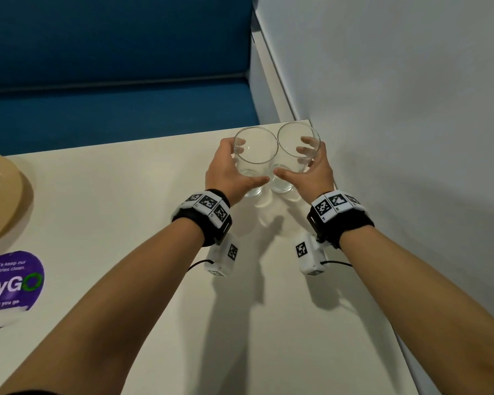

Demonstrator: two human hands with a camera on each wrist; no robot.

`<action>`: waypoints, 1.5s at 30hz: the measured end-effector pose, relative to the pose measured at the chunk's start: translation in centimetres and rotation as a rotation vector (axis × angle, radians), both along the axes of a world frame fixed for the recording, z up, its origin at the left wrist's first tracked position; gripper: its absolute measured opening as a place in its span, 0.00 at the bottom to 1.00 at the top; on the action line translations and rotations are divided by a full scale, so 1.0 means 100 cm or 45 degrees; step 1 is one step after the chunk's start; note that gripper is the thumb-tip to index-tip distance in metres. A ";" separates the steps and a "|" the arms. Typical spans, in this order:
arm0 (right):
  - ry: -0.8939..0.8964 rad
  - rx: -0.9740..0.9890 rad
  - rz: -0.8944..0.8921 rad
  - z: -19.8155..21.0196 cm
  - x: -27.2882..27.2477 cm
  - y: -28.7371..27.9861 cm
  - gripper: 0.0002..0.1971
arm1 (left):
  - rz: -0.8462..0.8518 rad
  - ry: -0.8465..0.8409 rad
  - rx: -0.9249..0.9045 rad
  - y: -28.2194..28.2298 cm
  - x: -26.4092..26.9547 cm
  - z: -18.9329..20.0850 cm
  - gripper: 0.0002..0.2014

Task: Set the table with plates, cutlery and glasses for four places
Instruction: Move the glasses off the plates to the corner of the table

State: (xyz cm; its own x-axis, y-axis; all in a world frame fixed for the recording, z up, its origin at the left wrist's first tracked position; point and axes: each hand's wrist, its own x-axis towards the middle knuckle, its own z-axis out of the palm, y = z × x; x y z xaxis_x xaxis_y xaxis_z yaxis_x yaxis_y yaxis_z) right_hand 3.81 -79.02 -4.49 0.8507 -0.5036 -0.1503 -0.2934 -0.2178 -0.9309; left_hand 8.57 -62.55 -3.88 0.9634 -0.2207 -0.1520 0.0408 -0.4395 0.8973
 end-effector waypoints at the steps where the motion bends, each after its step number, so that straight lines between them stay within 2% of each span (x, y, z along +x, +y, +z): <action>1: -0.004 0.002 -0.005 -0.001 -0.001 0.001 0.39 | 0.001 0.000 -0.005 0.001 -0.001 -0.001 0.39; 8: 0.008 0.015 -0.007 -0.003 -0.001 0.004 0.40 | -0.002 0.008 -0.029 0.002 -0.003 -0.002 0.40; 13: 0.086 -0.043 -0.016 0.000 -0.011 0.009 0.45 | -0.020 0.017 -0.027 0.012 -0.011 0.003 0.45; 17: 0.125 -0.057 -0.154 0.001 -0.036 0.031 0.46 | 0.016 0.041 -0.035 0.049 -0.027 0.010 0.46; 20: 0.120 -0.059 -0.240 -0.004 -0.064 0.070 0.44 | 0.072 0.006 -0.042 0.102 -0.046 0.017 0.42; 23: 0.125 -0.137 -0.137 -0.006 -0.089 0.133 0.42 | 0.190 -0.057 -0.063 0.179 -0.067 0.027 0.37; 27: 0.111 -0.192 0.123 0.000 -0.101 0.252 0.41 | 0.353 -0.145 -0.038 0.304 -0.100 0.042 0.31; 31: -0.058 -0.132 0.360 0.016 -0.093 0.394 0.40 | 0.431 -0.236 0.001 0.429 -0.125 0.064 0.31; 36: -0.073 0.004 0.702 0.035 -0.101 0.536 0.40 | 0.552 -0.368 0.116 0.544 -0.152 0.100 0.30; 39: -0.104 -0.102 0.942 0.047 -0.102 0.598 0.42 | 0.723 -0.425 0.145 0.605 -0.160 0.113 0.29; 45: -0.076 -0.146 1.070 0.060 -0.083 0.702 0.42 | 1.006 -0.452 0.191 0.725 -0.152 0.106 0.28</action>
State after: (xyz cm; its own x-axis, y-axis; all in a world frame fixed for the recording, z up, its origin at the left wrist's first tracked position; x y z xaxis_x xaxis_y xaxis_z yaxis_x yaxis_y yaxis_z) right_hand -4.49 -8.87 1.52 0.9539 0.2895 -0.0796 0.0571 -0.4351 -0.8986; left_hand -6.64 9.91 6.75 0.8217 0.5290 0.2120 0.1123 -0.5149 0.8498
